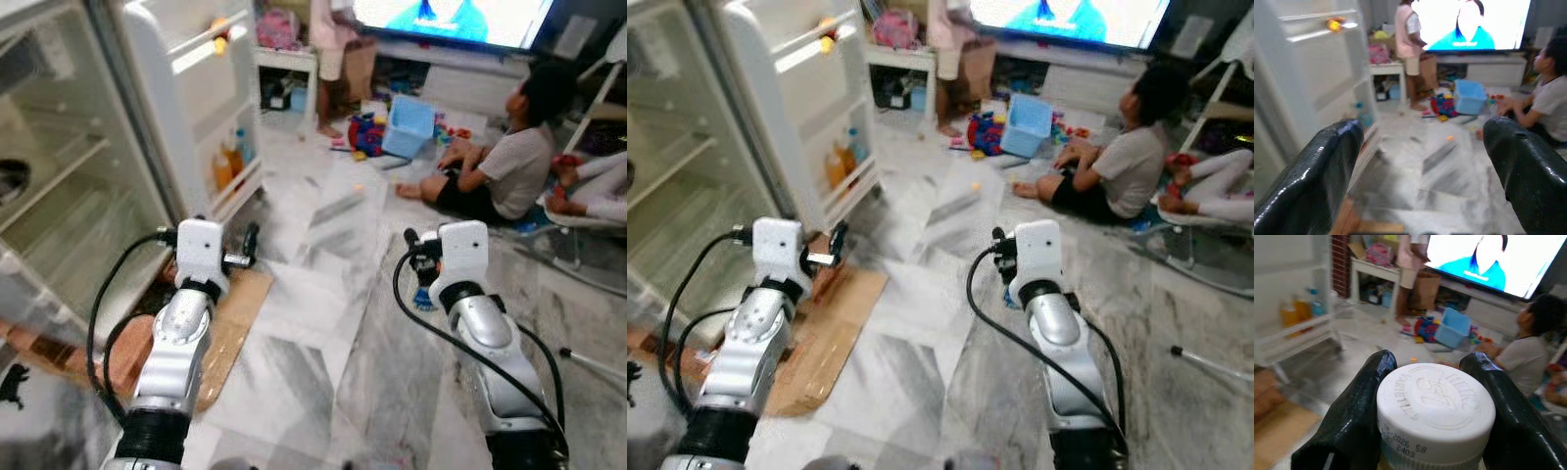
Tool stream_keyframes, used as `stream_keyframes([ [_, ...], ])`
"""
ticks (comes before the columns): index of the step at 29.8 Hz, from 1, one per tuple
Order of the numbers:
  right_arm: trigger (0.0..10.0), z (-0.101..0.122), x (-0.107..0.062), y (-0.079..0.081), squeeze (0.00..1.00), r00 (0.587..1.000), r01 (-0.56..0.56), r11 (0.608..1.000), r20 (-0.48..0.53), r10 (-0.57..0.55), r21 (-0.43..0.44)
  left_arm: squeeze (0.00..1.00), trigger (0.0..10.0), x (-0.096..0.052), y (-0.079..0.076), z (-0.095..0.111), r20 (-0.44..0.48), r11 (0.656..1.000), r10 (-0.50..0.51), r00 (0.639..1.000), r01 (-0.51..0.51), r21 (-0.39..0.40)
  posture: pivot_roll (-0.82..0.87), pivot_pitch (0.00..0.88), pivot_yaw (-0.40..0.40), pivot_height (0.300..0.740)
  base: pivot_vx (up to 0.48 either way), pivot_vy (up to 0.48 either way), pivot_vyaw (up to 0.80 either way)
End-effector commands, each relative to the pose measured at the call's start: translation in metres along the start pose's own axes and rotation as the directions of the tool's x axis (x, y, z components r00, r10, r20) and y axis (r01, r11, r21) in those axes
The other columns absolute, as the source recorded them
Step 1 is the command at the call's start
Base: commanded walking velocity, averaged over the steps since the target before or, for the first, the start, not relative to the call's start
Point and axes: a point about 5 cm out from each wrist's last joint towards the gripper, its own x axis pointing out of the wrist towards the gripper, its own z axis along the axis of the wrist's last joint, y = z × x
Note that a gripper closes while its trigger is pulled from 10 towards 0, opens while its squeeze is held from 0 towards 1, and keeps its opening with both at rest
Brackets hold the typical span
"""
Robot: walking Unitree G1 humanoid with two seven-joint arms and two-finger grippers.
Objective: Restocking fridge
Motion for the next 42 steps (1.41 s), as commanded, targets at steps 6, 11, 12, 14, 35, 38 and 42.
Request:
stream_keyframes([
  [6, 10.0, 0.019, 0.005, 0.004, 0.00, 0.995, -0.030, 1.000, 0.091, 0.030, 0.003, 0.00, 10.0, 0.000, 0.007, -0.002, -0.018, 0.999, 0.034, 0.999, -0.034, 0.035, -0.01, 0.000, -0.035, 0.740, 0.480, 0.000, 0.46],
  [11, 10.0, 0.022, 0.008, 0.005, 0.00, 0.993, -0.043, 0.999, 0.105, 0.043, -0.001, 0.00, 10.0, 0.000, 0.008, -0.003, -0.025, 0.998, 0.052, 0.998, -0.051, 0.044, -0.01, 0.000, -0.035, 0.740, 0.480, 0.000, 0.80],
  [12, 10.0, 0.022, 0.009, 0.005, 0.00, 0.993, -0.045, 0.999, 0.107, 0.045, -0.002, 0.00, 10.0, 0.000, 0.007, -0.003, -0.025, 0.998, 0.053, 0.998, -0.052, 0.045, -0.01, 0.000, -0.035, 0.740, 0.480, 0.000, 0.80],
  [14, 10.0, 0.022, 0.009, 0.005, 0.00, 0.993, -0.045, 0.999, 0.108, 0.045, -0.002, 0.00, 10.0, 0.000, 0.007, -0.003, -0.024, 0.998, 0.054, 0.998, -0.053, 0.047, -0.01, 0.000, -0.035, 0.740, 0.480, 0.000, 0.80],
  [35, 10.0, 0.027, 0.012, 0.013, 0.00, 0.985, -0.091, 0.996, 0.144, 0.092, -0.015, 0.00, 10.0, 0.004, 0.008, -0.006, -0.051, 0.989, 0.111, 0.993, -0.105, 0.106, -0.01, 0.000, -0.036, 0.740, 0.247, -0.264, 0.66],
  [38, 10.0, 0.027, 0.012, 0.014, 0.00, 0.985, -0.094, 0.995, 0.145, 0.095, -0.015, 0.00, 10.0, 0.003, 0.008, -0.006, -0.053, 0.987, 0.119, 0.991, -0.113, 0.113, 0.00, 0.000, -0.035, 0.740, 0.000, -0.117, 0.00],
  [42, 10.0, 0.027, 0.013, 0.014, 0.00, 0.984, -0.097, 0.995, 0.147, 0.098, -0.015, 0.00, 10.0, 0.003, 0.008, -0.004, -0.038, 0.987, 0.123, 0.992, -0.118, 0.109, 0.00, 0.000, -0.033, 0.740, 0.000, -0.124, 0.00],
])
